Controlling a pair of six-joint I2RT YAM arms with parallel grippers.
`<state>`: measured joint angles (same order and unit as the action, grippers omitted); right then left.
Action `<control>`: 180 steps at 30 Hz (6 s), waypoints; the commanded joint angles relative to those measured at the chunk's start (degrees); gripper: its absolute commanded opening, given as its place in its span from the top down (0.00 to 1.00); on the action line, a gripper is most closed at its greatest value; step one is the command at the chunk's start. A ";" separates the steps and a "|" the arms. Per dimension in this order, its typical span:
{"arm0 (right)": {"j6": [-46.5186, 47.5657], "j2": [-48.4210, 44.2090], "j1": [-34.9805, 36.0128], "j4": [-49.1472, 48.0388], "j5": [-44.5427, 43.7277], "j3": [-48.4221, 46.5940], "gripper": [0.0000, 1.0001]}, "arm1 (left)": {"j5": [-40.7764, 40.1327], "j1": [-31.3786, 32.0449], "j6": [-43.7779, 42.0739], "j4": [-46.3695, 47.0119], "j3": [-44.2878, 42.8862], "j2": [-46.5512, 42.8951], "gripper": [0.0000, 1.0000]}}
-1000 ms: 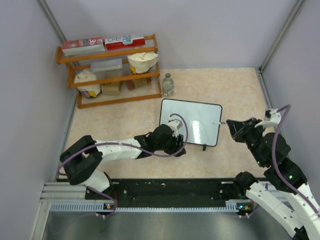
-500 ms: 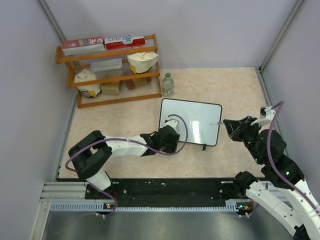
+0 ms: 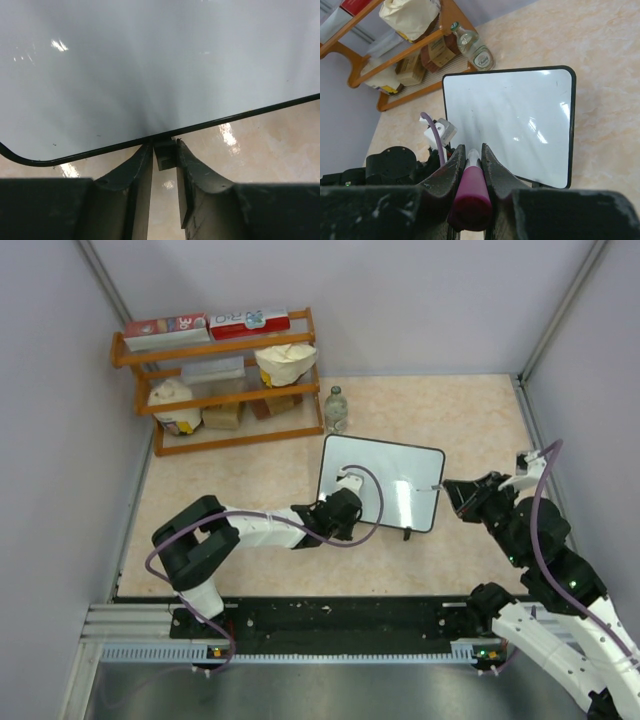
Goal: Write a sentence on the whiteboard
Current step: Adjust the whiteboard at the center of the board, then write a sentence on the whiteboard.
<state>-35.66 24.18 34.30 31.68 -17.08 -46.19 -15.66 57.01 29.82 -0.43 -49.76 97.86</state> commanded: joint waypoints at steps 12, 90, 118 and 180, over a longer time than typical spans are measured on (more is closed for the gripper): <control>-0.55 1.13 -0.47 -3.99 3.55 1.46 1.00 | 0.10 4.33 8.66 -7.22 5.19 -3.29 0.99; 3.76 24.43 -0.38 -18.84 21.92 -2.42 1.00 | 72.80 -46.03 2.00 7.90 9.05 -27.37 0.09; 4.37 19.32 -5.65 -21.13 40.55 4.79 1.00 | 67.87 -43.83 -2.31 9.13 12.84 -25.45 0.03; 9.38 21.34 -14.09 -33.18 44.33 9.02 1.00 | 72.88 -33.63 -4.68 21.79 8.54 -1.45 0.99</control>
<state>-28.29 47.64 20.75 -0.73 29.15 -35.90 58.50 23.29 28.03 25.98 -41.78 97.95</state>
